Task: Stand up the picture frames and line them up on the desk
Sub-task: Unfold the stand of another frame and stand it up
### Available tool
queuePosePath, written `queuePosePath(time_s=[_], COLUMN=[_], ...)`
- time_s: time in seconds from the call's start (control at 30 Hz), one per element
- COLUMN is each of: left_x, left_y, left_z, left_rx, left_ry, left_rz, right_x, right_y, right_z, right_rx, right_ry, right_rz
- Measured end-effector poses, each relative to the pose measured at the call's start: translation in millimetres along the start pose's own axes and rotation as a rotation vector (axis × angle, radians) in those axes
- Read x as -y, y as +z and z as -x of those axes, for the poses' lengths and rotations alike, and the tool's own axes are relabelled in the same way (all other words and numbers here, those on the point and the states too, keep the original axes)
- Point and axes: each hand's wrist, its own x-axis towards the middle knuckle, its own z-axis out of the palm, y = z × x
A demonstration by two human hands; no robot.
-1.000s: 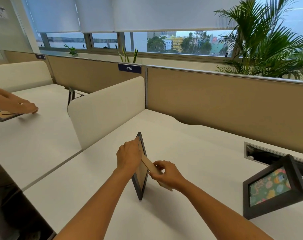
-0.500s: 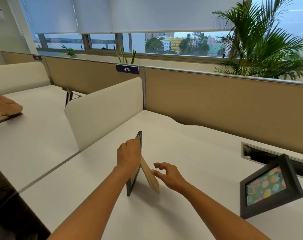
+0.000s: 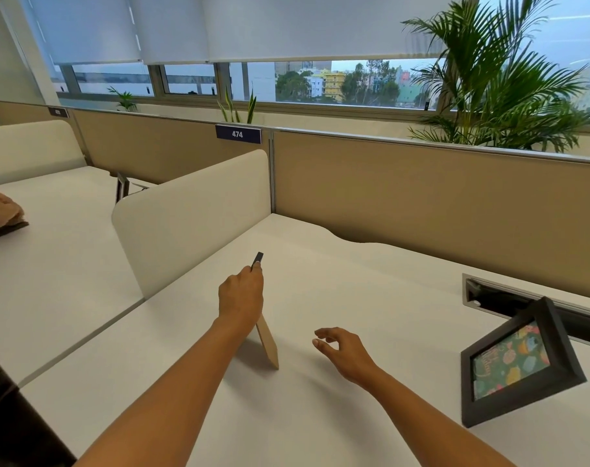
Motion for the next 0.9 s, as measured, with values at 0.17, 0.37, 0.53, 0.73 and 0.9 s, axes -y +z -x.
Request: queuePosePath(time_s=[0.17, 0.37, 0.53, 0.73, 0.9], left_x=[1.0, 0.8, 0.1, 0.2, -5.8], left_y=[2.9, 3.3, 4.5, 0.4, -1.1], left_z=[-3.8, -3.5, -1.5, 5.0, 20.4], left_rx=[-0.004, 0.002, 0.031, 0.091, -0.012], left_ry=[-0.003, 0.004, -0.002, -0.077, -0.018], left_rz=[-0.046, -0.053, -0.064, 0.024, -0.165], right_x=[-7.1, -14.2, -18.7, -24.6, -31.5], right_y=[1.5, -0.9, -5.0, -10.0, -10.1], right_z=[2.0, 4.6, 8.9, 17.4, 33.3], right_rx=[0.013, 0.012, 0.017, 0.034, 0.224], right_ry=[0.025, 0.041, 0.051, 0.045, 0.04], right_rz=[-0.002, 0.017, 0.04, 0.105, 0.38])
